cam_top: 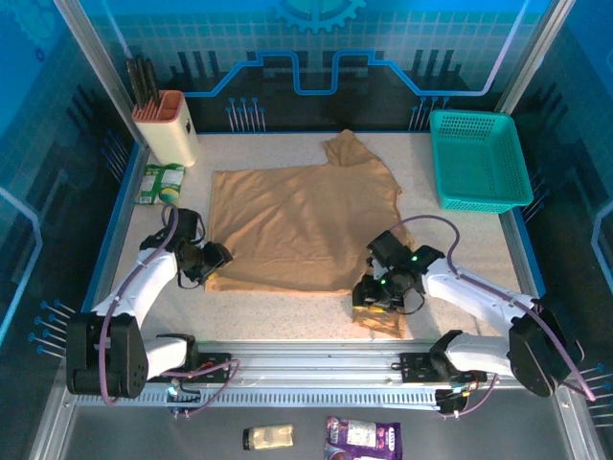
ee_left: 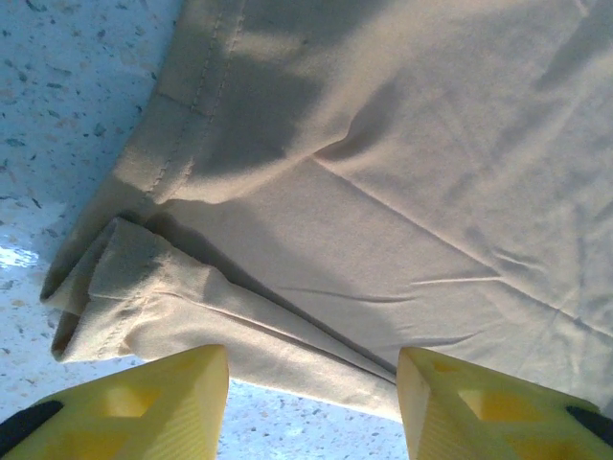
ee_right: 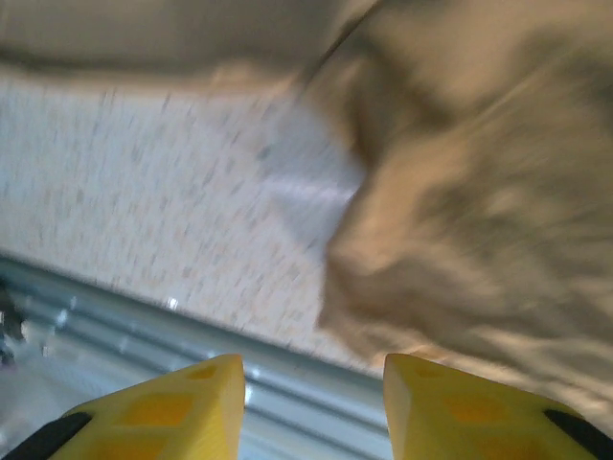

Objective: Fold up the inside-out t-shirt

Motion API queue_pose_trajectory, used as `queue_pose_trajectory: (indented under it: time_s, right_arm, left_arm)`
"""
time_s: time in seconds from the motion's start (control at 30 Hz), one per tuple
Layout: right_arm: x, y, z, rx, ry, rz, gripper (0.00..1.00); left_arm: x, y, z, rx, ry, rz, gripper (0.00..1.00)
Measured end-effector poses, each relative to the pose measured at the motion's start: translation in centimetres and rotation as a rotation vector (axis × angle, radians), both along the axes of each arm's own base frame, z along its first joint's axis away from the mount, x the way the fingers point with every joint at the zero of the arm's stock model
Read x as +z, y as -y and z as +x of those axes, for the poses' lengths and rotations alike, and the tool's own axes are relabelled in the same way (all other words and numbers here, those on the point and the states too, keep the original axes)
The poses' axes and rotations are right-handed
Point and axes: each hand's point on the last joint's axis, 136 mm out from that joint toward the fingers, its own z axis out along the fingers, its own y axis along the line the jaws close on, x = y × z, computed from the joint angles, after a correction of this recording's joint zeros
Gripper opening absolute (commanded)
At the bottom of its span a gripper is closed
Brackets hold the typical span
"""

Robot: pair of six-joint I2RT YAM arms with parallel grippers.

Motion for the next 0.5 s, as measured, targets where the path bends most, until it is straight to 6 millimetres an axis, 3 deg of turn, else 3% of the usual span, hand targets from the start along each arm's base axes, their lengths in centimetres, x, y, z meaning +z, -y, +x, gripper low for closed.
queue_pose_trajectory:
  time_s: [0.27,0.4,0.5]
  right_arm:
    - [-1.9,5.1,5.4,-0.233,0.051,0.010,0.71]
    - [-3.8,6.2,5.4,-0.288,0.018,0.021,0.72]
    - [-4.1,6.9,5.5,-0.331,0.003,0.030,0.72]
  left_arm:
    - [-2.1,-0.5,-0.2,-0.009,-0.074,0.032,0.51]
    - [-2.3,-0.4,0.1,-0.009,-0.074,0.028,0.51]
    - [-2.0,-0.4,0.2,-0.005,-0.062,0.027,0.51]
